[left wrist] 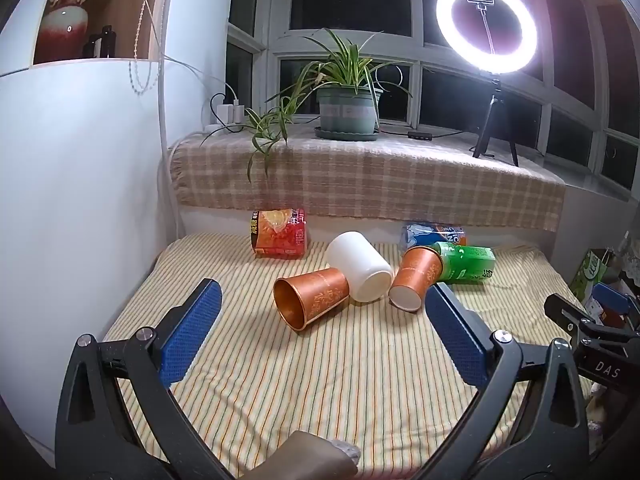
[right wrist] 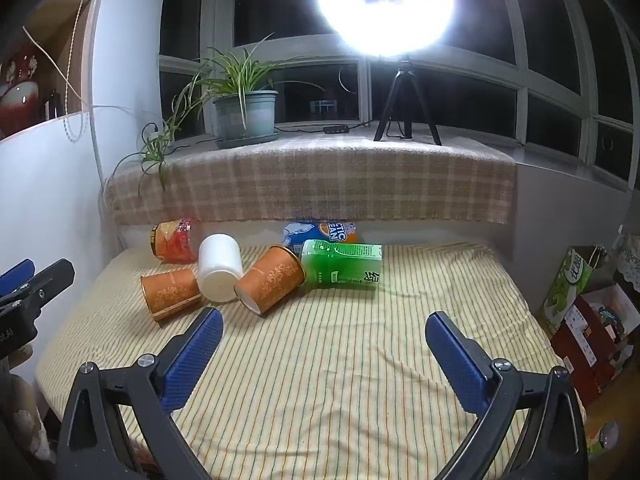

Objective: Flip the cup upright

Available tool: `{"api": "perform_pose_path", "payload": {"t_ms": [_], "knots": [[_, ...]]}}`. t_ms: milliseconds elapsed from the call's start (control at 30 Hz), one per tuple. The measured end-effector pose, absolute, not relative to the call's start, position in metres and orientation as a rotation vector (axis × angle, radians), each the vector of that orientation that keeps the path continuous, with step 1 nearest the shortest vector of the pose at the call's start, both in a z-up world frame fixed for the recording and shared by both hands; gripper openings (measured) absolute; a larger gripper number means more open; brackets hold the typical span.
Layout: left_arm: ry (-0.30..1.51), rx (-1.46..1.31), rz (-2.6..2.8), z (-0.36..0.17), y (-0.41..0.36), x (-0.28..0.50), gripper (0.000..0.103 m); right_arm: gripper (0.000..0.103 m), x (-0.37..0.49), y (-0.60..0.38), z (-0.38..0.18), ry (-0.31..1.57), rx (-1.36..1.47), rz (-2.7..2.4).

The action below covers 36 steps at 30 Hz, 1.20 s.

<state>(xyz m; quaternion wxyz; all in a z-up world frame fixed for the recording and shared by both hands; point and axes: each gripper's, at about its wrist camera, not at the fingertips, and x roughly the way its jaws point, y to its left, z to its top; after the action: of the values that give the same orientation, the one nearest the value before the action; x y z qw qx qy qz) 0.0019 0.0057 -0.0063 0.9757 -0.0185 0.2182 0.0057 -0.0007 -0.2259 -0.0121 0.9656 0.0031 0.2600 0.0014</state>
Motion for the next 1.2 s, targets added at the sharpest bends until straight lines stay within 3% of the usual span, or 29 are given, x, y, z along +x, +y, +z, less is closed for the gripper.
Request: {"api": "perform_pose_path", "payload": {"t_ms": [1200], "knots": [[0.441, -0.046, 0.012, -0.0023, 0.0067, 0.001, 0.103, 0.103, 0.0029, -0.2225, -0.0144, 0.545, 0.008, 0.023]]}}
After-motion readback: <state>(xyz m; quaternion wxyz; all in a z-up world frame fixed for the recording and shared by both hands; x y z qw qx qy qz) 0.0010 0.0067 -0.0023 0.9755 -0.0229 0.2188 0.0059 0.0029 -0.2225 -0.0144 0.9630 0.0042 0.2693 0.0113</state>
